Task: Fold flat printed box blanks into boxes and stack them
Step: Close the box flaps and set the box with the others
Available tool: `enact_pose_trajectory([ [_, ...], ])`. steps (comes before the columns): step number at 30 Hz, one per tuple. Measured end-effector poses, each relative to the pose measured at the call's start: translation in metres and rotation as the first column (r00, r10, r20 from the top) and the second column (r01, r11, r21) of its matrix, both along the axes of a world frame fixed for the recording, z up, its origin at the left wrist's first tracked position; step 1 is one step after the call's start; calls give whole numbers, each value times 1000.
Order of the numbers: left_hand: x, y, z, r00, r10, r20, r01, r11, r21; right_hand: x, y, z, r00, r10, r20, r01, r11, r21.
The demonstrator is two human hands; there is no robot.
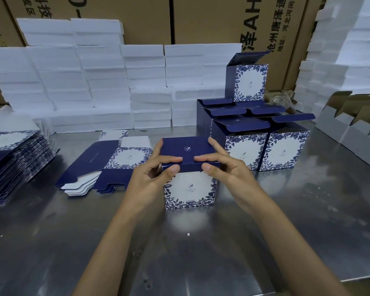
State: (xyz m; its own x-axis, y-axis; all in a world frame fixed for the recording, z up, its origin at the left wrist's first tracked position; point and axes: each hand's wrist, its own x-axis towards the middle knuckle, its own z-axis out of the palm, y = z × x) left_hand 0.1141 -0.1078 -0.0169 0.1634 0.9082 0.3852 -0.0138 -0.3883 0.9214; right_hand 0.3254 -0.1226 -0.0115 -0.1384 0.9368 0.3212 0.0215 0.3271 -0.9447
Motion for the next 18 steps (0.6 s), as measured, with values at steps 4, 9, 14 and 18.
enact_pose_trajectory([
  [4,0,-5,-4,989,65,132,-52,994,-100,1,0,0,990,-136,23,137,990,-40],
  [9,6,3,26,996,59,63,-60,998,5,-12,16,32,968,-211,133,198,974,107],
  [14,23,58,87,976,199,-93,-169,950,262,-3,65,116,930,-311,196,229,907,352],
  [18,64,123,119,949,225,-220,-124,910,396,24,124,163,798,-533,282,360,797,485],
])
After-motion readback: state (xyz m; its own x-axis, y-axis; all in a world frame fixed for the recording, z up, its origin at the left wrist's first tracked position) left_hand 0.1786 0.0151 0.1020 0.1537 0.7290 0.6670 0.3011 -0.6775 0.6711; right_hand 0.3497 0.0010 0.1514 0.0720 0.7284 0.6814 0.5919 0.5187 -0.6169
